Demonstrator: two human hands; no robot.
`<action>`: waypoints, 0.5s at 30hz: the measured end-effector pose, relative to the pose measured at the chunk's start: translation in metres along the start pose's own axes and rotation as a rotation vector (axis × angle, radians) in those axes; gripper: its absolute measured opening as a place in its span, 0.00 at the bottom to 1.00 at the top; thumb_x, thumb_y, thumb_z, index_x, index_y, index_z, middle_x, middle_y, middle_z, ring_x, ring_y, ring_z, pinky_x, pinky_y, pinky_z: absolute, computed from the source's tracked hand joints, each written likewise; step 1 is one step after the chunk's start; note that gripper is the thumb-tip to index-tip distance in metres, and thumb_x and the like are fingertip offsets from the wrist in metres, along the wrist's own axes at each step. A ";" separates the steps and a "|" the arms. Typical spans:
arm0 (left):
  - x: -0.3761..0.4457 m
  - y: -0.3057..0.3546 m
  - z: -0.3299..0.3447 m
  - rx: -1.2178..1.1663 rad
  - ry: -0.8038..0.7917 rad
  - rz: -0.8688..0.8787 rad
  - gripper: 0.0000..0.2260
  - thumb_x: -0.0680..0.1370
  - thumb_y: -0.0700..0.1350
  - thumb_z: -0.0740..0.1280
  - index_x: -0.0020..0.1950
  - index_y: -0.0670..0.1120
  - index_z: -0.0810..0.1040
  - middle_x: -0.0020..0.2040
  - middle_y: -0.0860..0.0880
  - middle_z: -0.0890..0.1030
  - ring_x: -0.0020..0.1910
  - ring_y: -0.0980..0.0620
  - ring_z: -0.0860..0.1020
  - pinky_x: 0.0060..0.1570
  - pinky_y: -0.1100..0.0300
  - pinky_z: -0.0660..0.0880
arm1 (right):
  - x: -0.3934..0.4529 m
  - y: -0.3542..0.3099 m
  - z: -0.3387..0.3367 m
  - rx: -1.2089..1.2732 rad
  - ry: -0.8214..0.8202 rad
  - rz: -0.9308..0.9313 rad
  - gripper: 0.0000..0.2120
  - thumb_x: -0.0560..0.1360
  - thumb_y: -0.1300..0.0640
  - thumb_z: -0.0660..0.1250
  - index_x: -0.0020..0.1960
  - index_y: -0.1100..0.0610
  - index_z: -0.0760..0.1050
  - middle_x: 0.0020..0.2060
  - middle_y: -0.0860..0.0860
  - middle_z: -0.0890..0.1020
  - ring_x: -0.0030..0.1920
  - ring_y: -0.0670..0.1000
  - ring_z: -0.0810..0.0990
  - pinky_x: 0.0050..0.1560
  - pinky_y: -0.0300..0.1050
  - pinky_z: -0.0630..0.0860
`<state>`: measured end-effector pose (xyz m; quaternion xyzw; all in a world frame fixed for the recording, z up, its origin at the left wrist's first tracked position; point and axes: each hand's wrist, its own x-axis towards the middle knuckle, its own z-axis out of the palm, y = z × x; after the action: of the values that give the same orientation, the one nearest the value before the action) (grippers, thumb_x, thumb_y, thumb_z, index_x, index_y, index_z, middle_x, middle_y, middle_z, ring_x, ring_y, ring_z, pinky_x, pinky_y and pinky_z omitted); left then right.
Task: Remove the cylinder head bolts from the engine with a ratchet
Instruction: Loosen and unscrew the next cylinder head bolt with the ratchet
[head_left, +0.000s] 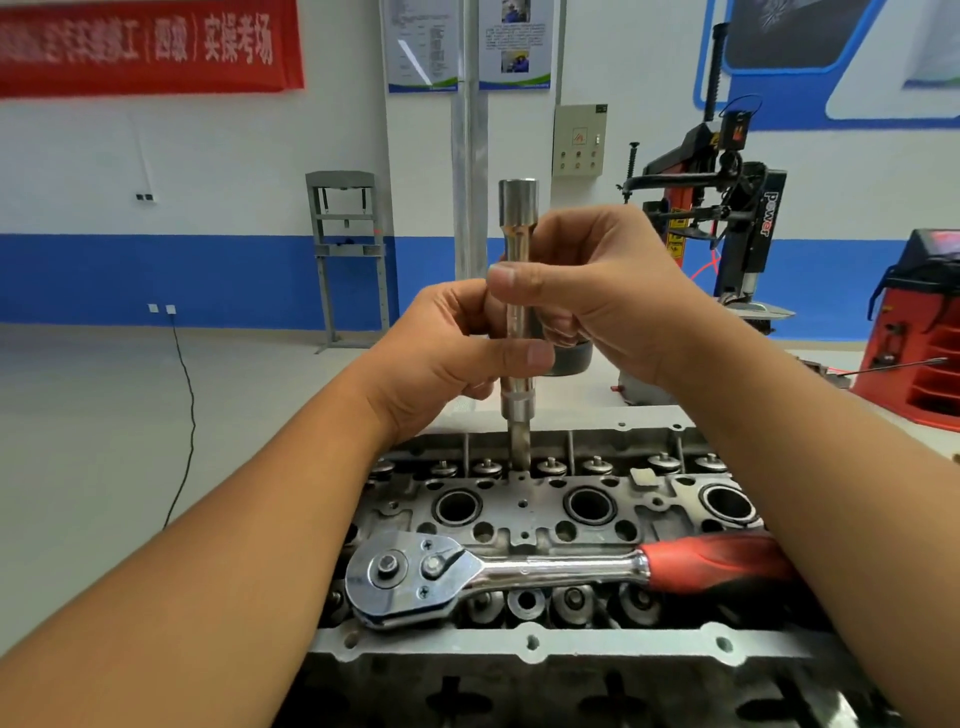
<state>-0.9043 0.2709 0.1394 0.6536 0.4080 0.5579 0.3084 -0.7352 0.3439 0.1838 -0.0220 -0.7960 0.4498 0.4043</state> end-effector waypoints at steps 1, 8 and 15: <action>0.000 0.001 -0.001 -0.026 -0.022 -0.015 0.13 0.70 0.45 0.79 0.51 0.41 0.84 0.43 0.42 0.81 0.37 0.45 0.71 0.33 0.56 0.67 | 0.000 0.000 0.000 0.000 0.014 -0.008 0.16 0.69 0.57 0.80 0.42 0.67 0.77 0.27 0.54 0.76 0.24 0.49 0.71 0.26 0.41 0.69; -0.005 0.006 -0.004 -0.148 -0.140 -0.026 0.14 0.73 0.46 0.77 0.56 0.41 0.84 0.49 0.40 0.83 0.39 0.43 0.73 0.35 0.55 0.62 | 0.000 -0.003 -0.001 0.038 -0.026 0.003 0.18 0.73 0.59 0.75 0.48 0.75 0.76 0.29 0.58 0.76 0.24 0.49 0.68 0.26 0.42 0.67; 0.000 0.003 -0.006 -0.117 -0.087 0.008 0.09 0.71 0.43 0.78 0.50 0.49 0.87 0.43 0.45 0.82 0.35 0.51 0.71 0.32 0.59 0.62 | -0.002 -0.003 -0.001 0.028 -0.017 0.010 0.11 0.71 0.61 0.78 0.42 0.63 0.77 0.28 0.52 0.76 0.25 0.48 0.69 0.26 0.42 0.66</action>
<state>-0.9096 0.2685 0.1433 0.6596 0.3583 0.5532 0.3613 -0.7325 0.3419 0.1854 -0.0165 -0.7928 0.4633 0.3956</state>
